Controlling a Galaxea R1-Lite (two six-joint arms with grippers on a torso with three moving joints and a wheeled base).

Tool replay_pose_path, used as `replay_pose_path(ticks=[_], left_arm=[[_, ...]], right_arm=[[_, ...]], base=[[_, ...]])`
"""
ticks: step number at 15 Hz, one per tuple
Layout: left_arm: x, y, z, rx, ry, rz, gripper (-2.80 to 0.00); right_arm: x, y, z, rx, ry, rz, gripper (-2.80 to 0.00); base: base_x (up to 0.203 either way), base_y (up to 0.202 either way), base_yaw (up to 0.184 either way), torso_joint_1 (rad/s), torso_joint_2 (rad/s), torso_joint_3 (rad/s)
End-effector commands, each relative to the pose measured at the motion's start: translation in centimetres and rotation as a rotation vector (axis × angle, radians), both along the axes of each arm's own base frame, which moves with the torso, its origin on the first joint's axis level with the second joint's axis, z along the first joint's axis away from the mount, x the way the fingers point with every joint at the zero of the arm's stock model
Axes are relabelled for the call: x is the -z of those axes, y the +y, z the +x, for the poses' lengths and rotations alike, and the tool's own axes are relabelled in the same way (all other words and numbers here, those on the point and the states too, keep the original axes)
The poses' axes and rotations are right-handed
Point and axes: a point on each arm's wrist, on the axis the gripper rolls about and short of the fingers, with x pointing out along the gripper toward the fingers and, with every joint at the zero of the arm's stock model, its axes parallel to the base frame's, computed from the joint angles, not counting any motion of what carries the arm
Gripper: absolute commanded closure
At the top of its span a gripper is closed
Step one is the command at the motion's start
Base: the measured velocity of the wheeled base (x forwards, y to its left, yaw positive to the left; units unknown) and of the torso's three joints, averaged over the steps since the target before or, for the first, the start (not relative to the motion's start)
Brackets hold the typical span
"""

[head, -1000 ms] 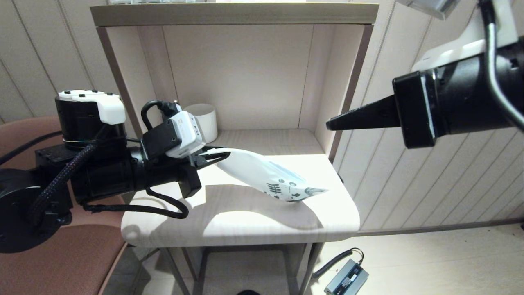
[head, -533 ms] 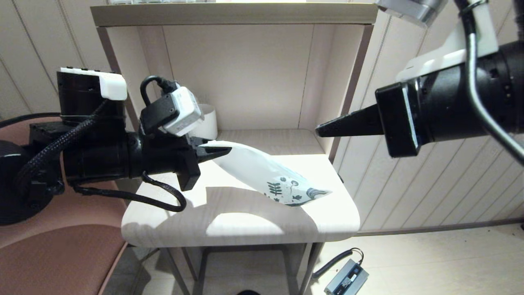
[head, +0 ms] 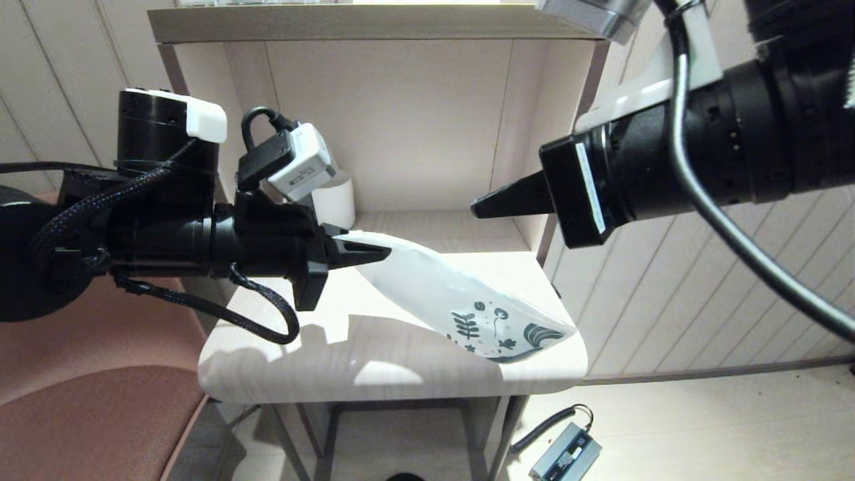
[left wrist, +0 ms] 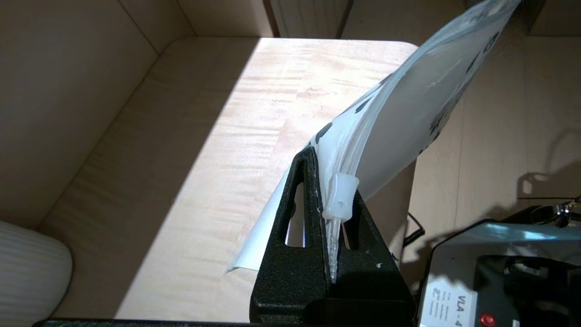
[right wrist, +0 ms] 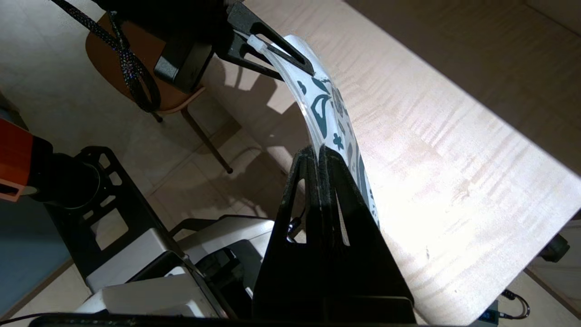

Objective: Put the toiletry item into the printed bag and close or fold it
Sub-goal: Close the strorage bag and place it on the desk

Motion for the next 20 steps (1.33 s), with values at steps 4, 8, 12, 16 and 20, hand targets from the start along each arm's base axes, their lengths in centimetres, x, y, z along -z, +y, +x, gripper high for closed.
replay_pose_path(ticks=[4, 8, 12, 16, 20], left_arm=[[0.12, -0.16, 0.44, 0.007, 0.002, -0.001, 0.0], [0.08, -0.26, 0.6, 0.008, 0.001, 0.0, 0.0], [0.17, -0.28, 0.62, 0.007, 0.004, 0.001, 0.0], [0.17, -0.3, 0.61, 0.009, 0.004, 0.001, 0.0], [0.26, -0.31, 0.64, 0.008, 0.008, 0.002, 0.0]], right_arm=[[0.37, 0.73, 0.6, -0.012, -0.002, -0.024, 0.0], [0.28, 0.53, 0.45, -0.011, 0.002, -0.028, 0.0], [0.33, 0.5, 0.43, -0.011, 0.007, -0.032, 0.0], [0.91, 0.59, 0.51, -0.016, 0.013, -0.053, 0.0], [1.16, 0.74, 0.64, -0.032, -0.007, -0.078, -2.8]], base=[[0.0, 0.0, 0.0, 0.0, 0.0, 0.0], [0.0, 0.0, 0.0, 0.0, 0.0, 0.0], [0.0, 0.0, 0.0, 0.0, 0.0, 0.0], [0.0, 0.0, 0.0, 0.0, 0.0, 0.0], [0.0, 0.0, 0.0, 0.0, 0.0, 0.0]])
